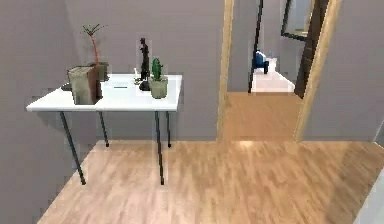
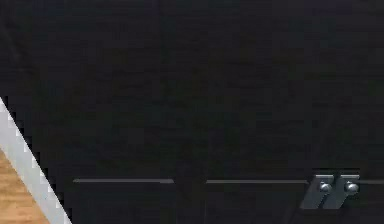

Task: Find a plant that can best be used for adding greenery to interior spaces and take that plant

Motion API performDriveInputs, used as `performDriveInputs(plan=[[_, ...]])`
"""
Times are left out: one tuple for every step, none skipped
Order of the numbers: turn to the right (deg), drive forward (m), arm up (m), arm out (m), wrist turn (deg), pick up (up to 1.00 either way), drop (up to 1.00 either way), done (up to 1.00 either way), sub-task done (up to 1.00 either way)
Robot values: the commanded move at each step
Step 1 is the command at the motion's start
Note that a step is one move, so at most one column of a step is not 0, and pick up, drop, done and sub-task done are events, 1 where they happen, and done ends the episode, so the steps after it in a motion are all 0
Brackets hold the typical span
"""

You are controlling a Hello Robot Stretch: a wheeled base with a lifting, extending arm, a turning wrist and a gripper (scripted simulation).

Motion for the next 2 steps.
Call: performDriveInputs(plan=[[0.0, 0.60, 0.00, 0.00, 0.0, 0.00, 0.00, 0.00, 0.00], [27.0, 0.00, 0.00, 0.00, 0.0, 0.00, 0.00, 0.00, 0.00]])
